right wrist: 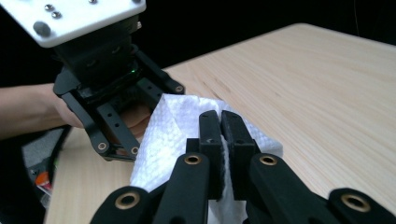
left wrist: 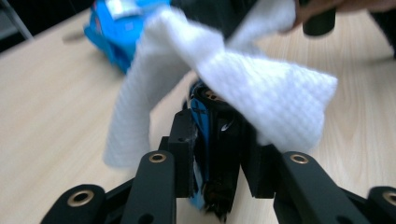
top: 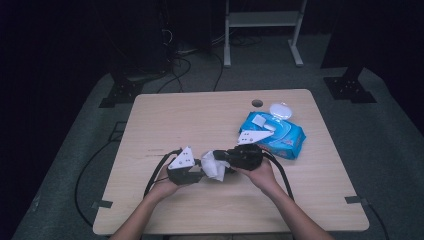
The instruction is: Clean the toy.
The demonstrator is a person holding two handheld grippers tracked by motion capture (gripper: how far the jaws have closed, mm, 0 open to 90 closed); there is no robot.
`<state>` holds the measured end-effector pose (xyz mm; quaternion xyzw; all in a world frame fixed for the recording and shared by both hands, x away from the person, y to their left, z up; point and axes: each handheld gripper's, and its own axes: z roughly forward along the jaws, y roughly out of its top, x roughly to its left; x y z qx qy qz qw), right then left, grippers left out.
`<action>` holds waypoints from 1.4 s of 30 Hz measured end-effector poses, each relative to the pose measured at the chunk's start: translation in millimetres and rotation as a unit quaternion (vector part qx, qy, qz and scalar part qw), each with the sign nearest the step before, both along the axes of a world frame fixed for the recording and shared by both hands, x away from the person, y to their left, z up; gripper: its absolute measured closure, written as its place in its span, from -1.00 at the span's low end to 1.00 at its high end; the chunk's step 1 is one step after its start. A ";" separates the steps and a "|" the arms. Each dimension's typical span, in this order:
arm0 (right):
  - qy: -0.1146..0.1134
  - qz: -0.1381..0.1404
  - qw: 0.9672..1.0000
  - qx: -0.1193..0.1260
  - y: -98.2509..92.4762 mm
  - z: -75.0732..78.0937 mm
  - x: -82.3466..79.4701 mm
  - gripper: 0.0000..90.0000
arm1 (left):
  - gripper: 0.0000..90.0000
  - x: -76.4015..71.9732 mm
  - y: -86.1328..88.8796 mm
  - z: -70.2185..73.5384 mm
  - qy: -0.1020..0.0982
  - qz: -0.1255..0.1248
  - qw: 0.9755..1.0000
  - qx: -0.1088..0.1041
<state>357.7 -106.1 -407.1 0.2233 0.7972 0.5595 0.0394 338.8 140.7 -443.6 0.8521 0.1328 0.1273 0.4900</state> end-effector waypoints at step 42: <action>-0.035 -0.073 0.991 -0.104 -44.8 -24.6 8.5 0.93 | 0.03 35.9 -49.0 -6.2 0.056 0.005 0.994 0.098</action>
